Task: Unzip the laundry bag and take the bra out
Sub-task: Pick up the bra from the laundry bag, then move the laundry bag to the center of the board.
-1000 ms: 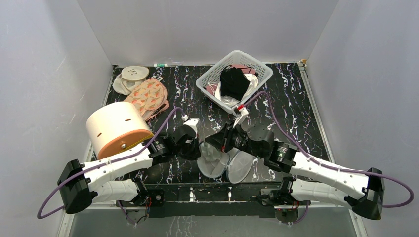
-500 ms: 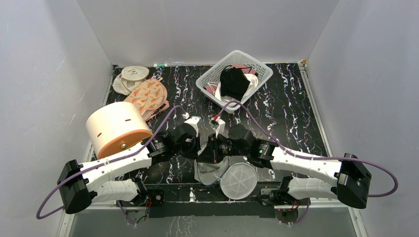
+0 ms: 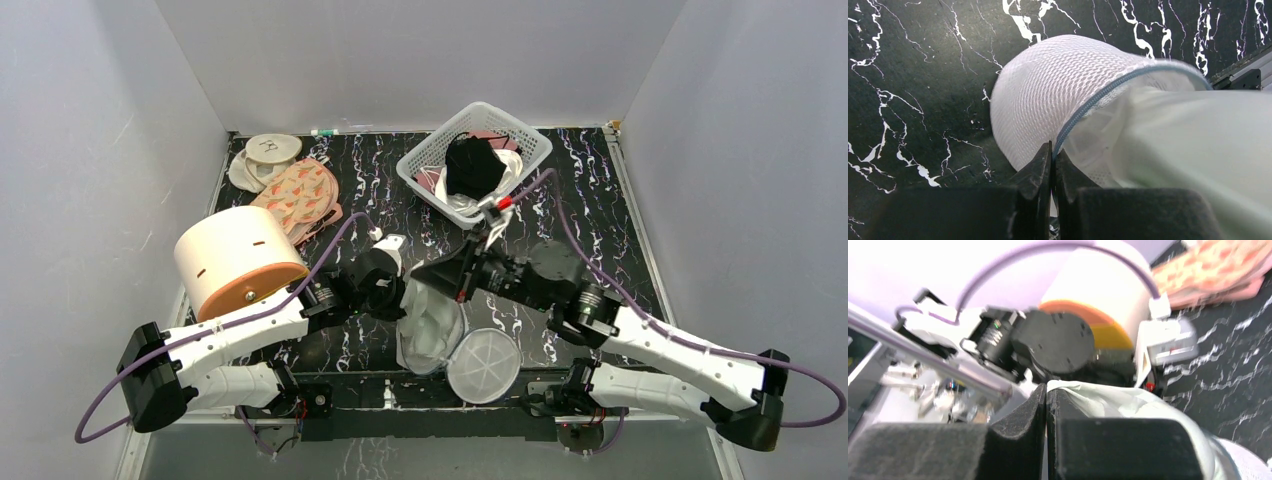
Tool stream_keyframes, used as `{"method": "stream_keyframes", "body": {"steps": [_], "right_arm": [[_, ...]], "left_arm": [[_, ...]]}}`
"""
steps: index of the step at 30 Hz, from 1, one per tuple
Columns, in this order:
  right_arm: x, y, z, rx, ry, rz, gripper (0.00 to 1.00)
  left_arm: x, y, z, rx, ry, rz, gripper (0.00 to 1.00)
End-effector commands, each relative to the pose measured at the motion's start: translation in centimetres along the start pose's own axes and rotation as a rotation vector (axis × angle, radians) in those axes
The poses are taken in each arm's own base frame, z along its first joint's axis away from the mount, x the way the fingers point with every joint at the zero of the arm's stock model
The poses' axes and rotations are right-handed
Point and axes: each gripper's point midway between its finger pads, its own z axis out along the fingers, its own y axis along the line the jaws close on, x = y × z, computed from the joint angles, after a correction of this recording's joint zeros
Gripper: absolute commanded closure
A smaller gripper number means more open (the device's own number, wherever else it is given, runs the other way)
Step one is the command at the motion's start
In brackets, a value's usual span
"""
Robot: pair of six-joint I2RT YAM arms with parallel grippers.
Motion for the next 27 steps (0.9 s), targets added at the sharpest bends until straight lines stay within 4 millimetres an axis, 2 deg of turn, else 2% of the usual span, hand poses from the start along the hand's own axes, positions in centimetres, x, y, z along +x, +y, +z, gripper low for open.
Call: {"method": "stream_keyframes", "body": {"steps": [1, 4, 11, 15, 17, 21, 27], "right_arm": [[-6.8, 1.6, -1.5, 0.039, -0.239, -0.052, 1.0], [-7.8, 0.0, -2.1, 0.162, -0.251, -0.097, 1.0], [-11.4, -2.5, -4.0, 0.402, -0.322, -0.203, 1.0], [-11.5, -4.7, -4.8, 0.525, -0.336, -0.216, 1.0], [-11.3, -5.5, -5.1, 0.566, -0.335, -0.214, 1.0], [-11.6, -5.9, -5.7, 0.603, -0.344, -0.214, 1.0], [-14.6, -4.6, -6.5, 0.621, -0.41, -0.262, 1.0]], "left_arm": [[-0.5, 1.0, -0.5, -0.049, -0.031, -0.01, 1.0], [-1.0, 1.9, -1.1, -0.103, -0.066, -0.037, 1.0], [-2.7, 6.4, -3.1, -0.375, -0.177, -0.147, 1.0], [-5.1, 7.8, -4.6, -0.491, -0.26, -0.123, 1.0], [-5.8, 7.9, -4.6, -0.51, -0.261, -0.108, 1.0], [-5.0, 8.8, -3.6, -0.551, -0.202, -0.1, 1.0], [-3.3, 9.3, -2.3, -0.549, -0.126, -0.106, 1.0]]}}
